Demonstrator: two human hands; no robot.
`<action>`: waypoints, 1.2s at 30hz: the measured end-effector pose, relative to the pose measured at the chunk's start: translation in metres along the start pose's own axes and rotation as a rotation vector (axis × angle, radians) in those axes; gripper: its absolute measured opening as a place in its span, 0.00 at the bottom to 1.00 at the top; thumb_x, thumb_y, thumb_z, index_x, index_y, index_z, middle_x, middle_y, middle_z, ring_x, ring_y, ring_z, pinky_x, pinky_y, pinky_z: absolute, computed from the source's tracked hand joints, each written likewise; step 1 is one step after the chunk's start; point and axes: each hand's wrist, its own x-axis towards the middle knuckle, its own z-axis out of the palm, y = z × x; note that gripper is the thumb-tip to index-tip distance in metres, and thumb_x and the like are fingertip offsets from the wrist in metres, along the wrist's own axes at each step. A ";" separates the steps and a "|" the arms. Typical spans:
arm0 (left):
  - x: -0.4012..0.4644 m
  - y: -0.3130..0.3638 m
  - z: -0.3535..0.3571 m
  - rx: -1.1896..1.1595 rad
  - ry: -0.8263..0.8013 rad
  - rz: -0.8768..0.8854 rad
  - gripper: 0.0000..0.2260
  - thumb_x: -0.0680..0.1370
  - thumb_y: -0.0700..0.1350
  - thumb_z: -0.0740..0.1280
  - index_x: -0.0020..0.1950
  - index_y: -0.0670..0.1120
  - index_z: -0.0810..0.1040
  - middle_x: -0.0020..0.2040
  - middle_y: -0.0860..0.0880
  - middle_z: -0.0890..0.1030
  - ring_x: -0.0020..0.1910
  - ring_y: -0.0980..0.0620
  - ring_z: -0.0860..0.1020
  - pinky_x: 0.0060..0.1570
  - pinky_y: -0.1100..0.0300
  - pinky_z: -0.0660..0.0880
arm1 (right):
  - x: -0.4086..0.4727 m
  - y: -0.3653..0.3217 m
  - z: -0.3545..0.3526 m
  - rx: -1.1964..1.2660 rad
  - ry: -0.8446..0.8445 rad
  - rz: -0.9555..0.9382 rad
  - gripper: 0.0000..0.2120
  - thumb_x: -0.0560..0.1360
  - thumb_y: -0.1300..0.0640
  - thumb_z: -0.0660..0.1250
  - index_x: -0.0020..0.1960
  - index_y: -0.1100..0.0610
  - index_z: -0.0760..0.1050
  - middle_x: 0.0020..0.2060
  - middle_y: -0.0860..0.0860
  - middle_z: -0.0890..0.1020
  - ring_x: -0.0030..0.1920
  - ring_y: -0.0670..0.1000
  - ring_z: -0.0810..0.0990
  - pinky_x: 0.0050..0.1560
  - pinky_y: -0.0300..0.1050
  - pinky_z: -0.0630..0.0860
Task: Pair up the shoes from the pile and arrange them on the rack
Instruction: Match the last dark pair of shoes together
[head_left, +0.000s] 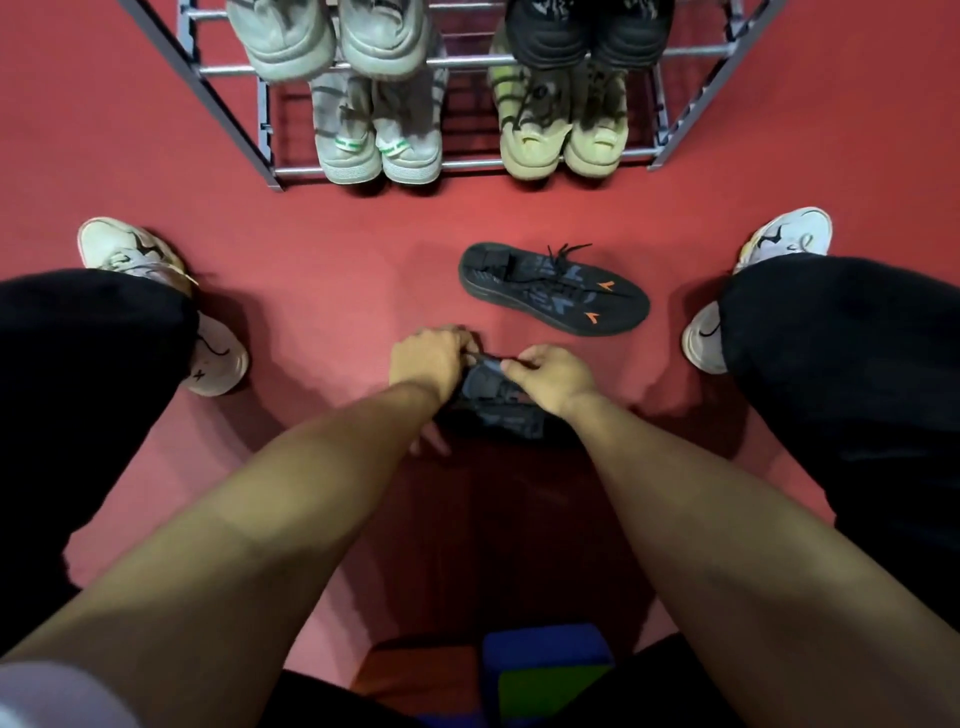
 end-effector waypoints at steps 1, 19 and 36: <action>0.009 0.003 -0.006 -0.041 0.007 -0.003 0.08 0.76 0.50 0.64 0.52 0.56 0.81 0.54 0.48 0.83 0.54 0.43 0.80 0.50 0.56 0.73 | -0.001 0.002 0.000 -0.062 0.011 -0.020 0.20 0.72 0.40 0.67 0.59 0.49 0.78 0.56 0.50 0.83 0.59 0.55 0.79 0.60 0.48 0.73; 0.124 0.007 -0.052 -0.358 -0.061 -0.101 0.17 0.77 0.51 0.66 0.66 0.50 0.76 0.61 0.47 0.81 0.61 0.46 0.78 0.63 0.57 0.72 | 0.004 0.054 0.000 0.064 0.001 0.057 0.09 0.76 0.57 0.65 0.55 0.56 0.79 0.49 0.54 0.84 0.52 0.55 0.82 0.57 0.46 0.76; 0.022 -0.034 -0.034 -0.233 -0.258 -0.207 0.24 0.65 0.49 0.74 0.60 0.49 0.75 0.57 0.44 0.82 0.55 0.45 0.80 0.53 0.55 0.77 | -0.011 0.017 -0.048 0.521 0.303 0.044 0.12 0.81 0.63 0.60 0.60 0.62 0.78 0.51 0.58 0.83 0.53 0.58 0.81 0.49 0.41 0.78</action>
